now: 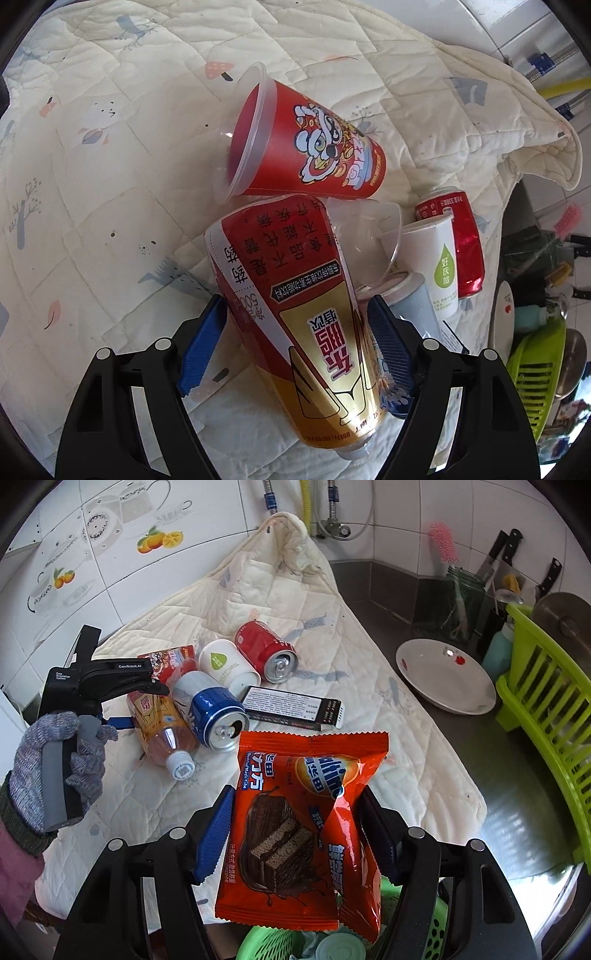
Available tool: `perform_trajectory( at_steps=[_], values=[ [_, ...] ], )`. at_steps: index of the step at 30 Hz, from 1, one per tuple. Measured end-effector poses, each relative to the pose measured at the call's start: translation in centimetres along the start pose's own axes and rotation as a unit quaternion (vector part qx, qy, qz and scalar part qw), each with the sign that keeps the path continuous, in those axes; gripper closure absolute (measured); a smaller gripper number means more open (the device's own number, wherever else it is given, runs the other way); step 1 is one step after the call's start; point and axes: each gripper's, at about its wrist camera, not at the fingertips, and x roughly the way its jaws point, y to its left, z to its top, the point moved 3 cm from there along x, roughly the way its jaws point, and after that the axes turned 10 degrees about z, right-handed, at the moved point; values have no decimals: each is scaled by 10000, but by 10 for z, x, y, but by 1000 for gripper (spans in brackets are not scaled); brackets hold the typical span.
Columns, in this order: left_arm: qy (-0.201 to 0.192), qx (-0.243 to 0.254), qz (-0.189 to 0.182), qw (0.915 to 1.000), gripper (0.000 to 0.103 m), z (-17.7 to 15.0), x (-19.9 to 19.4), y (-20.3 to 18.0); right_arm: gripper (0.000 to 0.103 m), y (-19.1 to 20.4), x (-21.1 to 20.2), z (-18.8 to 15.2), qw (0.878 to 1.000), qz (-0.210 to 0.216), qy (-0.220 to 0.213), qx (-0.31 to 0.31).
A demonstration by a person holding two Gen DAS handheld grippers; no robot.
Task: Collect trash
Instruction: 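Grasp the red-and-gold drink carton with the left gripper while the right gripper carries the wrapper, then release the wafer wrapper into the green basket with the right gripper while the left carries the carton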
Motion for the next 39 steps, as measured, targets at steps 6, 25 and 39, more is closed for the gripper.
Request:
perform_trajectory(
  at_steps=[6,25,39],
  values=[
    [-32,-193,55,9998,25,-4,2,0,39,-7,-9,-10,9999,-46,-17,130],
    [-88,-311,-242,9992,30,-18,-7,12,39,-24,-31,-38,9993,-99,-82,365],
    [-428,253,-874,9949,32,-60,-71,43,39,-26,-45,-78,9993,104,-17,372]
  ],
)
